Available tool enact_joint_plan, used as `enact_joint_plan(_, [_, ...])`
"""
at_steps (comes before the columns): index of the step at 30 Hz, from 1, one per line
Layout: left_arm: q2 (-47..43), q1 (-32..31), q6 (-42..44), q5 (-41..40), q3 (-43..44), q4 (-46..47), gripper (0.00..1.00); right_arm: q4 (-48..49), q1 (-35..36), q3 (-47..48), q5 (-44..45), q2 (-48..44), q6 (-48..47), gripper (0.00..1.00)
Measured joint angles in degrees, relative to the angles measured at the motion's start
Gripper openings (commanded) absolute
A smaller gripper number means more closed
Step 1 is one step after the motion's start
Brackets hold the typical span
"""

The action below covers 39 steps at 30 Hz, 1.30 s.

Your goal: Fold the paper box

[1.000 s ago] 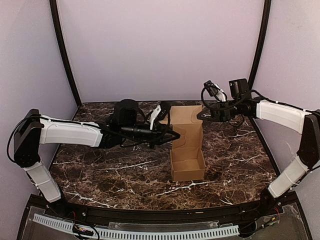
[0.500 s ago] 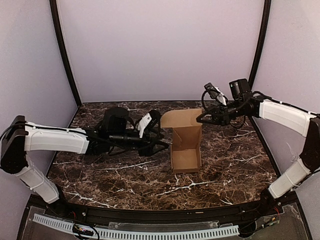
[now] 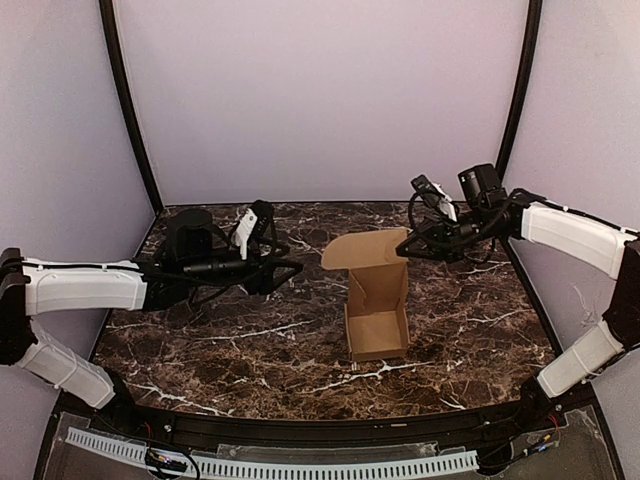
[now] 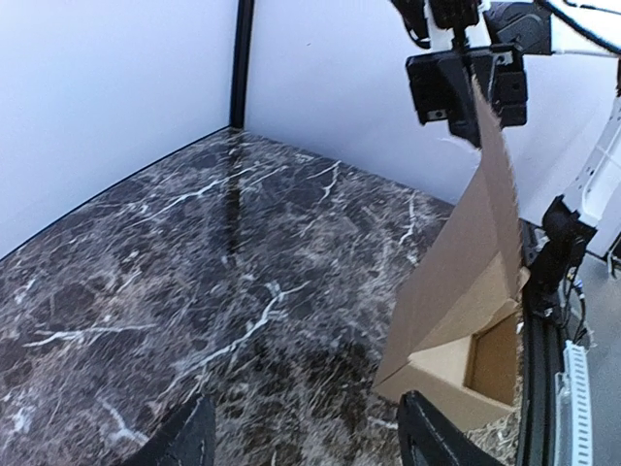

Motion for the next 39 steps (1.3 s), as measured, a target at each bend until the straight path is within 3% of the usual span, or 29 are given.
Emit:
enact_joint_plan(4, [5.38,-0.15,-3.91,8.79,3.93,4.63,0.64,0.74,0.33,-0.57,1.57,0.0,0.74,0.0])
enact_joint_plan(8, [8.31,-1.07,-5.73,13.97,6.64,5.79,0.54,1.86,0.39,-1.2,3.02,0.0,1.95,0.0])
enact_joint_plan(10, [9.44,-1.4,-6.69,15.56,7.98,6.1,0.46,2.29,0.46,-1.2,3.54,-0.02,2.54,0.0])
enact_joint_plan(14, [12.09,-1.97,-9.07,17.84,10.71,7.52,0.21,3.23,0.57,-1.2,4.33,-0.02,3.3,0.0])
enact_joint_plan(18, [14.73,-2.38,-11.08,17.81,13.2,8.17,0.07,4.13,0.61,-1.27,4.85,-0.02,4.11,0.0])
enact_joint_plan(20, [15.65,-2.69,-11.69,17.64,14.14,8.11,0.02,4.52,0.61,-1.4,5.14,-0.11,4.35,0.0])
enact_joint_plan(25, [16.44,-3.21,-11.98,16.17,15.54,6.84,0.01,5.27,0.44,-2.08,6.82,-1.18,4.96,0.0])
enact_joint_plan(29, [16.46,-4.55,-12.09,9.25,18.21,1.95,0.01,6.64,0.15,-2.86,8.94,-2.64,6.58,0.0])
enact_joint_plan(39, [19.06,-13.46,-25.81,-25.68,23.32,-2.36,0.04,12.76,0.33,-4.81,16.24,-5.05,11.93,0.0])
